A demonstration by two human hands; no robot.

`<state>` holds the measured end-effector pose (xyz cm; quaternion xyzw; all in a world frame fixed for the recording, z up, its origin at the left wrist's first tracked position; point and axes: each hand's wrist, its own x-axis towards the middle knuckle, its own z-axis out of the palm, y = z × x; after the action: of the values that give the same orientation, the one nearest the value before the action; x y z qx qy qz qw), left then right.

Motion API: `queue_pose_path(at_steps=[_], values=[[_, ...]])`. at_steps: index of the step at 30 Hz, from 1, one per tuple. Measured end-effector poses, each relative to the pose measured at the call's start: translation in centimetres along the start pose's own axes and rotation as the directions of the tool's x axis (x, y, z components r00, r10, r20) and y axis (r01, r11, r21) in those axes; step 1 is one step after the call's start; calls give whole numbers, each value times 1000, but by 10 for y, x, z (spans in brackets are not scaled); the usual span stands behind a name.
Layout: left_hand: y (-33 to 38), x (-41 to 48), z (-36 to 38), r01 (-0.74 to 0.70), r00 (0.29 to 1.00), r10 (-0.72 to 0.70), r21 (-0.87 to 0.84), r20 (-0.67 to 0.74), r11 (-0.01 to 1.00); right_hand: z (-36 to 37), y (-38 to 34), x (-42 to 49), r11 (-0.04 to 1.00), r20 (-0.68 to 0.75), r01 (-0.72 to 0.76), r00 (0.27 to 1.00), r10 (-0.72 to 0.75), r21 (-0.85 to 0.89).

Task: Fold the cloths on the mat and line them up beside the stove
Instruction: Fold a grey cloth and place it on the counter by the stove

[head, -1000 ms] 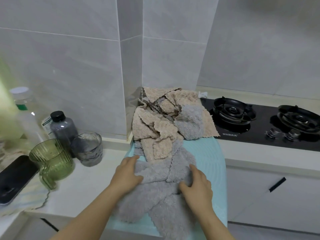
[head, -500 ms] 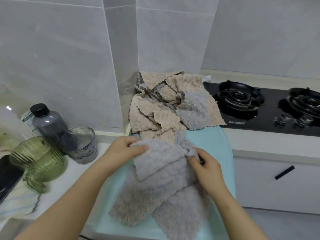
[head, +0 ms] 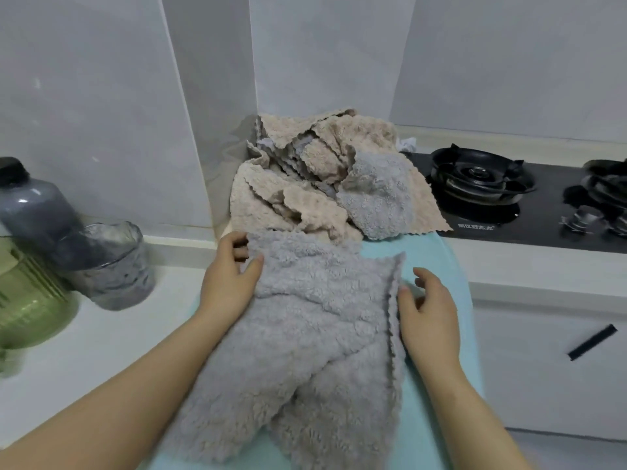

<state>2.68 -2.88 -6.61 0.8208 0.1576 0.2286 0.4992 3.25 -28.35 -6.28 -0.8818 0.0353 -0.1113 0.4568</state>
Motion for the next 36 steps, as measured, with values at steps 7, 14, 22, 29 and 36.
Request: queue_pose_path(at_steps=[7, 14, 22, 29, 36], values=[[-3, -7, -9, -85, 996, 86, -81, 13, 993, -4, -2, -16, 998, 88, 53, 995, -56, 39], [5, -64, -47, -354, 924, 325, 127, 202, 927, -6, -6, -84, 979, 63, 129, 991, -121, -158], [-6, -99, -78, -419, 800, 248, 212, 547, 883, -34, -6, -98, 1000, -194, 16, 981, -12, 17], [-1, -117, -93, -570, 713, 391, 156, 581, 807, -43, -12, -128, 964, -78, 241, 965, -250, -108], [-8, -130, -96, -653, 627, 404, 167, 667, 738, -20, -3, -160, 809, 409, 528, 818, -404, -257]])
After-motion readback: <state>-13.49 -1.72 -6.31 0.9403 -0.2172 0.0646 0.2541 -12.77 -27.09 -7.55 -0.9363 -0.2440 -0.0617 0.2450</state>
